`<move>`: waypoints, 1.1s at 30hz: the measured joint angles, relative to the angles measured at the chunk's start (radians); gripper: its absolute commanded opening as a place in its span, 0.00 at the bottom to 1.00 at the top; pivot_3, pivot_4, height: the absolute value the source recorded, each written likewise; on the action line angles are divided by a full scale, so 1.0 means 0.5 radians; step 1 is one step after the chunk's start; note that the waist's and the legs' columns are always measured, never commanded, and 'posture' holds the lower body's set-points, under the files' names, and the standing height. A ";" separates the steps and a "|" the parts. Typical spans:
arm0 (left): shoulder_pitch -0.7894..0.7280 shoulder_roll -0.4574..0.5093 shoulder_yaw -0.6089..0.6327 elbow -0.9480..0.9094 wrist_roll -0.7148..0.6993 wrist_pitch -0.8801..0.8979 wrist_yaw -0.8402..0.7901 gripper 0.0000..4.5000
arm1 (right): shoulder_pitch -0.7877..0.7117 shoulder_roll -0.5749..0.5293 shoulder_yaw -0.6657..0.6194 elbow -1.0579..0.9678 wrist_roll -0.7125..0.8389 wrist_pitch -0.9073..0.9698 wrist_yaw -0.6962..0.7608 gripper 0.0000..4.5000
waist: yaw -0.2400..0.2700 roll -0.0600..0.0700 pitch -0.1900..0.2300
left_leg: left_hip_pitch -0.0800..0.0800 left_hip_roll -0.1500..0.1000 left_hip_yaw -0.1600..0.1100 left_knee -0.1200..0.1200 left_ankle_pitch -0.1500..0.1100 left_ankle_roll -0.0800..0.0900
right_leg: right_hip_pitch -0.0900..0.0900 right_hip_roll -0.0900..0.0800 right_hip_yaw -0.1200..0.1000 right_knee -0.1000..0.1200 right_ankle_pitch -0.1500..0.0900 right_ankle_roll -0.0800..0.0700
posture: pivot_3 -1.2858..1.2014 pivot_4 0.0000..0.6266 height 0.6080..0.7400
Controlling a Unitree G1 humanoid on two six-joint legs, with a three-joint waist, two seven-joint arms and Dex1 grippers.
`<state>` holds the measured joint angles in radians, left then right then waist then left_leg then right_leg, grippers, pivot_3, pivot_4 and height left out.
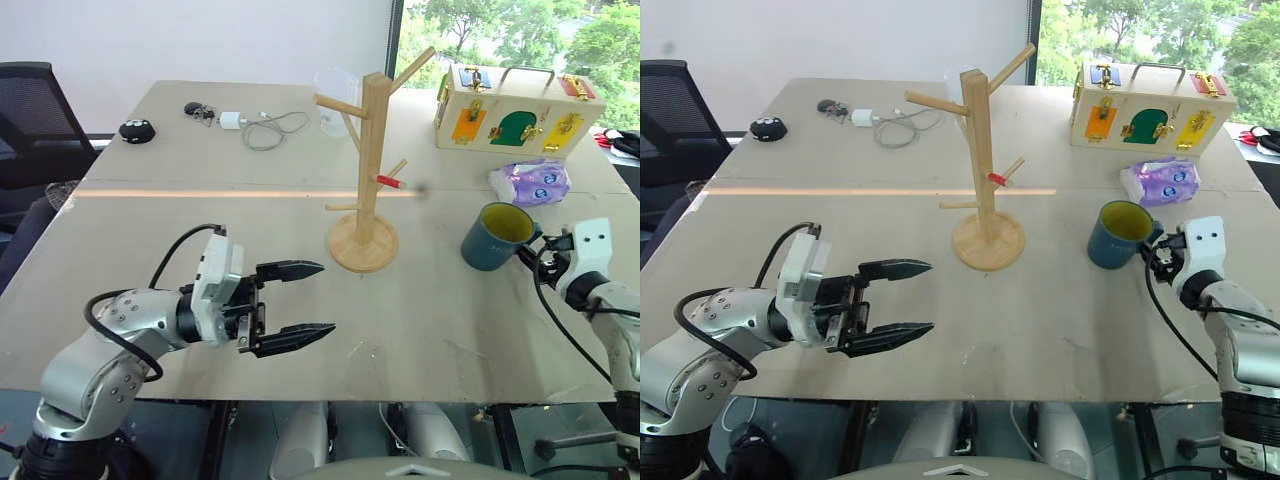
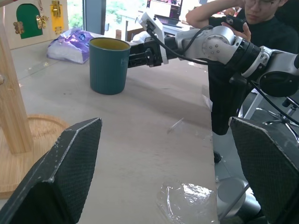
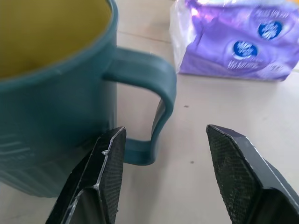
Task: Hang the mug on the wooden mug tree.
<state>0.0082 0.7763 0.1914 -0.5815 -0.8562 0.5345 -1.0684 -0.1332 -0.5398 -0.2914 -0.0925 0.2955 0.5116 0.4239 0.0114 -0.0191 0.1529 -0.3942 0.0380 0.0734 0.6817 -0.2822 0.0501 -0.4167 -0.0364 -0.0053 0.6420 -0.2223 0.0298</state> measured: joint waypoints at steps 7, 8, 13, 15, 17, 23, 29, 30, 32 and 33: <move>0.013 0.009 0.010 -0.034 -0.022 -0.002 -0.002 1.00 | -0.089 0.028 0.033 0.137 -0.019 -0.076 0.001 0.00 | -0.001 0.000 0.000 | 0.000 0.000 0.000 0.000 0.000 0.000 | 0.000 0.000 0.000 0.000 0.000 0.000 | 0.52 0.24 1.00; 0.013 0.009 0.010 -0.034 -0.023 -0.002 -0.002 1.00 | -0.093 0.028 0.035 0.139 -0.019 -0.077 0.002 0.00 | -0.001 0.000 0.000 | 0.000 0.000 0.000 0.000 0.000 0.000 | 0.000 0.000 0.000 0.000 0.000 0.000 | 0.52 0.24 1.00; 0.041 0.000 0.062 -0.034 -0.040 -0.045 -0.010 1.00 | -0.091 0.028 0.037 0.100 0.002 -0.056 0.019 0.00 | -0.001 0.001 0.001 | 0.000 0.000 0.001 0.000 0.000 0.000 | 0.000 0.000 0.001 0.000 0.000 0.000 | 0.52 0.24 1.00; 0.055 -0.012 0.069 -0.034 -0.024 -0.082 -0.010 1.00 | -0.091 0.023 0.036 0.049 0.023 -0.038 0.038 0.00 | -0.002 0.001 0.001 | 0.000 0.000 0.001 0.000 0.000 0.000 | 0.000 0.000 0.001 0.000 0.000 0.000 | 0.52 0.24 1.00; 0.058 -0.086 0.082 -0.030 -0.033 -0.115 0.008 1.00 | -0.077 -0.008 0.034 -0.082 0.102 0.000 0.117 0.00 | 0.000 0.005 0.003 | 0.000 0.000 0.001 0.000 0.000 0.000 | 0.000 0.000 0.001 0.000 0.000 0.000 | 0.52 0.24 1.00; 0.102 -0.119 0.222 0.038 -0.086 -0.180 -0.016 1.00 | -0.085 -0.303 0.035 -0.608 0.411 0.260 0.383 0.00 | 0.001 0.008 0.005 | 0.000 0.001 -0.002 0.000 0.000 0.000 | 0.000 0.000 -0.002 0.000 0.000 0.000 | 0.52 0.24 1.00; 0.225 -0.061 0.483 0.234 -0.147 -0.193 -0.162 1.00 | -0.436 -0.556 0.191 -1.083 0.724 0.781 0.379 0.00 | -0.021 0.007 0.006 | -0.001 0.002 -0.001 -0.001 0.000 0.000 | -0.004 -0.001 -0.002 -0.001 0.000 0.000 | 0.52 0.24 1.00; 0.228 -0.055 0.490 0.271 -0.143 -0.199 -0.180 1.00 | -0.528 -0.542 0.237 -1.124 0.761 0.876 0.319 0.00 | -0.023 0.006 0.006 | -0.002 0.002 -0.001 -0.001 0.000 0.000 | -0.004 -0.002 -0.002 -0.001 0.000 0.000 | 0.52 0.24 1.00; 0.229 -0.055 0.497 0.327 -0.136 -0.212 -0.208 1.00 | -0.659 -0.486 0.310 -1.198 0.826 1.047 0.202 0.00 | -0.019 0.004 0.005 | -0.003 0.002 -0.002 -0.001 0.000 0.000 | -0.005 -0.004 -0.004 -0.001 0.000 0.000 | 0.52 0.24 1.00; 0.229 -0.055 0.500 0.343 -0.132 -0.216 -0.215 1.00 | -0.700 -0.467 0.343 -1.228 0.845 1.111 0.155 0.00 | -0.016 0.004 0.005 | -0.005 0.002 -0.002 -0.001 0.000 0.000 | -0.006 -0.005 -0.005 -0.001 0.000 -0.001 | 0.52 0.24 1.00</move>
<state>0.1225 0.7489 0.4414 -0.4101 -0.9224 0.4264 -1.1759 -0.4832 -0.7732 -0.1202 -0.7065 0.7182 1.0672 0.5012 0.0033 -0.0172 0.1553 -0.3967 0.0389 0.0723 0.6814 -0.2823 0.0501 -0.4196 -0.0388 -0.0077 0.6416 -0.2222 0.0295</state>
